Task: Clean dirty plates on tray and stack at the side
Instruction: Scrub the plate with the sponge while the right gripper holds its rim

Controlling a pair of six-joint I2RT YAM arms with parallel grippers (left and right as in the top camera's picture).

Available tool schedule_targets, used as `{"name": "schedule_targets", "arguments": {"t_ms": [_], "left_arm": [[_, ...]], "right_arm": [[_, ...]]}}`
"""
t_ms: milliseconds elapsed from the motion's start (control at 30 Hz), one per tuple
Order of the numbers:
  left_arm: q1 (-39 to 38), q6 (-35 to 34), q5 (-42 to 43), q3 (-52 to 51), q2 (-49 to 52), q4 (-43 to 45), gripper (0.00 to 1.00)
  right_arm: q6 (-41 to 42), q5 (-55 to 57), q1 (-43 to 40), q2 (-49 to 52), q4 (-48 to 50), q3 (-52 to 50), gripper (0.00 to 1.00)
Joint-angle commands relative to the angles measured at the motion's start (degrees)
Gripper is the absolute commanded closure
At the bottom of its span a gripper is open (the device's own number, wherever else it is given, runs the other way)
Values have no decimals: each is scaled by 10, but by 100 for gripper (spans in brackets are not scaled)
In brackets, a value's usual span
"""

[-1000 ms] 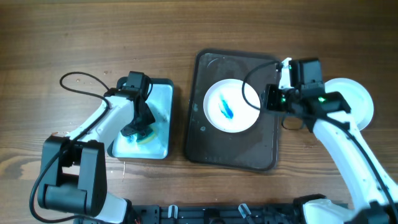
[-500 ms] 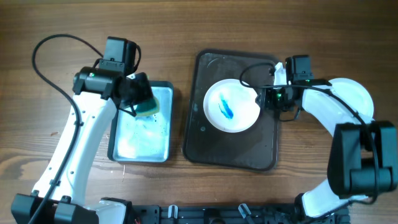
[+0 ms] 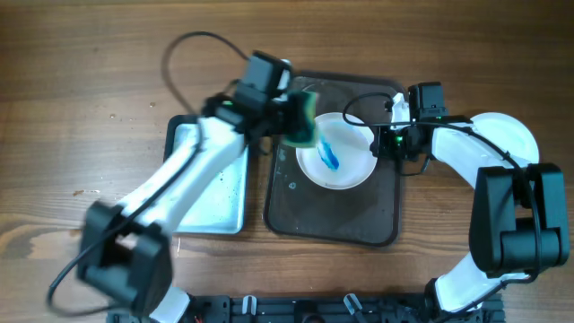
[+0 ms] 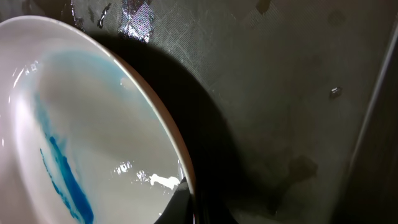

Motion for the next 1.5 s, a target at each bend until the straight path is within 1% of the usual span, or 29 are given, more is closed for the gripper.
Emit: {"name": "schedule_targets", "arguments": {"t_ms": [0, 100, 200, 267, 367, 467, 500, 567, 600, 633, 667, 700, 733, 767, 800, 867, 967, 1033, 1133, 1233, 1267, 1333, 1467], "left_arm": [[-45, -16, 23, 7, 85, 76, 96], [-70, -17, 23, 7, 147, 121, 96], [-81, -21, 12, 7, 188, 123, 96], [-81, -21, -64, 7, 203, 84, 96], [-80, -12, -237, 9, 200, -4, 96], [-80, 4, -317, 26, 198, -55, 96], [-81, 4, -330, 34, 198, -68, 96], [-81, 11, -328, 45, 198, -71, 96], [-83, 10, -314, 46, 198, -64, 96], [-84, 10, -276, 46, 198, -53, 96], [-85, 10, -202, 46, 199, -33, 96], [-85, 10, -147, 46, 200, -19, 96], [-86, 10, -57, 44, 203, 9, 96], [-89, 9, 10, 44, 209, 35, 96], [-96, -10, 64, 44, 218, 61, 96], [-117, -41, 88, 44, 236, 92, 96], [-152, -62, 90, 44, 256, 106, 96], [-166, -64, 94, 44, 258, 103, 96], [-167, -64, 94, 44, 257, 92, 96], [-146, -59, 82, 44, 255, 44, 96], [-137, -59, 64, 45, 253, 22, 96], [-113, -59, 1, 45, 241, -28, 96], [-68, -58, -171, 45, 199, -107, 96]], "right_arm": [[17, 28, 0, 19, -3, -18, 95], [17, 28, 0, 19, -3, -18, 96], [17, 28, 0, 19, -5, -18, 96], [17, 28, 0, 19, -5, -18, 96], [17, 27, 0, 19, -9, -18, 96], [17, 28, 0, 19, -12, -18, 96], [17, 28, 0, 19, -13, -18, 96], [17, 28, 0, 19, -14, -18, 96], [17, 28, 0, 19, -14, -18, 96], [17, 28, 0, 19, -14, -18, 96], [17, 28, 0, 19, -14, -18, 95], [17, 28, 0, 19, -14, -18, 96], [17, 28, 0, 19, -16, -18, 96], [17, 28, 0, 19, -16, -18, 96], [17, 28, 0, 19, -16, -18, 96], [17, 28, 0, 19, -19, -18, 96], [17, 28, 0, 19, -22, -18, 96], [17, 28, 0, 19, -22, -18, 96], [17, 27, 0, 19, -22, -18, 96], [17, 27, 0, 19, -22, -18, 96], [17, 27, 0, 19, -22, -18, 96], [17, 27, 0, 19, -21, -18, 96], [17, 27, 0, 19, -20, -18, 96]]}}
